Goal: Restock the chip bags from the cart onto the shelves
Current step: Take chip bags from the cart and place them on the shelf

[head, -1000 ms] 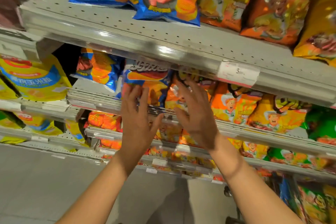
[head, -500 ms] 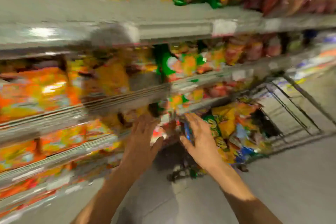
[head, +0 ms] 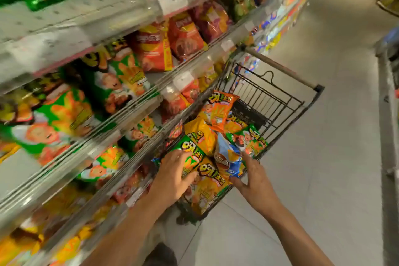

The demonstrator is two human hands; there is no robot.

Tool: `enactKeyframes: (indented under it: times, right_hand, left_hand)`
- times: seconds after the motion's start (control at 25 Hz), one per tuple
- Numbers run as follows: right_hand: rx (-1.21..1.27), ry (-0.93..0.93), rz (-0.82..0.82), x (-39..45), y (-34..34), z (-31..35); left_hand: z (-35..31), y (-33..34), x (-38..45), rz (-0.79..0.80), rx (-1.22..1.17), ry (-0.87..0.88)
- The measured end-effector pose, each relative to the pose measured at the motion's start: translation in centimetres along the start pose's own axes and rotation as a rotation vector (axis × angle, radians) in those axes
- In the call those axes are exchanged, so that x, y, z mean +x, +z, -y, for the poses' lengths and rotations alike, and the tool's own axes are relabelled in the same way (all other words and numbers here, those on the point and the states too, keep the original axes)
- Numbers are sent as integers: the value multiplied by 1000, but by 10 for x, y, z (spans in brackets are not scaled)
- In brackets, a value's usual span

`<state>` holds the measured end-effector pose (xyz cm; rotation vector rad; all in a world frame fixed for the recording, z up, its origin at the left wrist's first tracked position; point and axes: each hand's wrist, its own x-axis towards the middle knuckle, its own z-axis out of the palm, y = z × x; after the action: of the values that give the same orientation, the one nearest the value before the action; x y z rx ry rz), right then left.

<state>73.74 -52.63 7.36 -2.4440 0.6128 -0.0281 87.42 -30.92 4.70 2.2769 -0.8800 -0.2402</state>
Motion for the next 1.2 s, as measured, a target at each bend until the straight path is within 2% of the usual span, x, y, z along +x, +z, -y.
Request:
enactKeyframes:
  times: [0.12, 0.28, 0.4, 0.48, 0.56, 0.68, 0.8, 0.96, 1.12, 1.2]
  right_hand:
    - [19, 148, -1, 19, 0, -24]
    - [71, 385, 6, 57, 4, -40]
    - [192, 485, 13, 88, 27, -47]
    - [302, 546, -11, 104, 47, -50]
    - [404, 610, -21, 115, 69, -52]
    - [602, 757, -118, 131, 95, -62]
    - [728, 853, -214, 141, 117, -72]
    - [627, 779, -252, 149, 128, -75]
    - [659, 771, -298, 143, 104, -77]
    - [735, 706, -322, 139, 88, -80]
  left_hand:
    - [22, 12, 68, 120, -7, -66]
    - [50, 40, 144, 363, 3, -188]
    - [68, 74, 182, 490, -90, -390]
    - [79, 93, 198, 494, -243, -647]
    - [94, 109, 208, 420, -349, -865]
    - [116, 132, 232, 354, -483, -989]
    - [130, 153, 246, 295, -769, -1094]
    - [134, 164, 242, 239, -853, -1100]
    - [116, 147, 238, 133, -529, -924]
    - [103, 140, 234, 117, -479, -848]
